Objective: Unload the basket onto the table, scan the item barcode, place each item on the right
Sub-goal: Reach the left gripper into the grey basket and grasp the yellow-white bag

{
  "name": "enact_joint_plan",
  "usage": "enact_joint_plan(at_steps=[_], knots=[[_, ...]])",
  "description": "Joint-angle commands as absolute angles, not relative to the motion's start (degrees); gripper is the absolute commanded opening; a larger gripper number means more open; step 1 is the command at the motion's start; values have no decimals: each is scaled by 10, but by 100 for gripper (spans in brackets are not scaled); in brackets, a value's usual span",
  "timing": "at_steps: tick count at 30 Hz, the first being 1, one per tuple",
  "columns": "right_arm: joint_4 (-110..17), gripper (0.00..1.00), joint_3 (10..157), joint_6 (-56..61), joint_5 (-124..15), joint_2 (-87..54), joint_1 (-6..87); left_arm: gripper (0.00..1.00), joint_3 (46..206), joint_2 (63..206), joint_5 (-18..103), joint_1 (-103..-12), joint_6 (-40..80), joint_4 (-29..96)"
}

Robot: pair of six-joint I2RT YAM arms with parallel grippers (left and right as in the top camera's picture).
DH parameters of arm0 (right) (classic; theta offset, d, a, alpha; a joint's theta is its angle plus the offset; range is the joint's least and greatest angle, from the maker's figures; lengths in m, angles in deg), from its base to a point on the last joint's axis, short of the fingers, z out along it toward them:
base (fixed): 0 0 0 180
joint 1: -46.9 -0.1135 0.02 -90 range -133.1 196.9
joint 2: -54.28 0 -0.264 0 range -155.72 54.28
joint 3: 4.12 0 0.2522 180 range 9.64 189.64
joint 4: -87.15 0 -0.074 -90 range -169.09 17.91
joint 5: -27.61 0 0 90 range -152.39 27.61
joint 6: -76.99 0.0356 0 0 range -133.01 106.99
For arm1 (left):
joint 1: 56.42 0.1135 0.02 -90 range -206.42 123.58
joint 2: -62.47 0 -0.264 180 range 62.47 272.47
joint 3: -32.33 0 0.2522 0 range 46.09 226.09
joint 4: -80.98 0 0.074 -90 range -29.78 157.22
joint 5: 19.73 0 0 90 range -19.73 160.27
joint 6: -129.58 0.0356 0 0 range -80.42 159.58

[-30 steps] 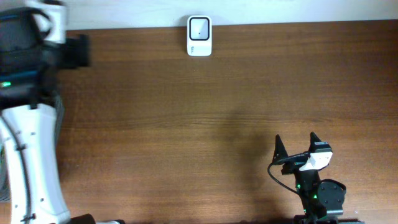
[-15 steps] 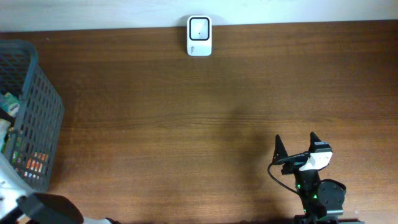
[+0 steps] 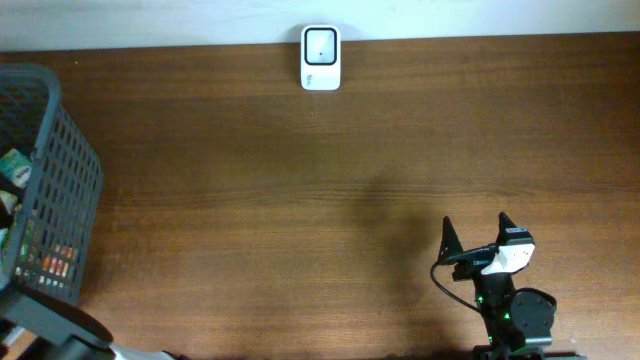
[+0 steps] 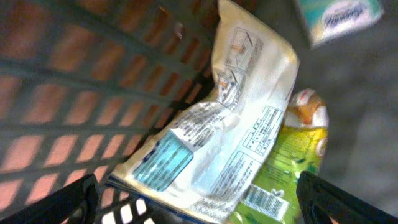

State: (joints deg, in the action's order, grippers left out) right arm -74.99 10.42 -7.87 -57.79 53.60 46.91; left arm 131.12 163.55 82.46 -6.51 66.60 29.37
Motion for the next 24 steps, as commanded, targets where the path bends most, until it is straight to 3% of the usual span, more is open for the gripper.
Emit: enact_joint_plan(at_steps=[1,9,19,21,24], knots=[[-750,99,100,-81,-572,540,469,99,1303,1682,805,-60,720,321],[-750,99,100,-81,-572,540,469,99,1303,1743,806,-59,734,396],[-750,99,100,-81,-572,540,469,98,1303,1800,805,-29,737,399],[-750,99,100,-81,-572,540,469,93,1303,1807,805,-25,737,394],[-750,99,100,-81,-572,540,469,61,1303,1809,787,-25,737,386]])
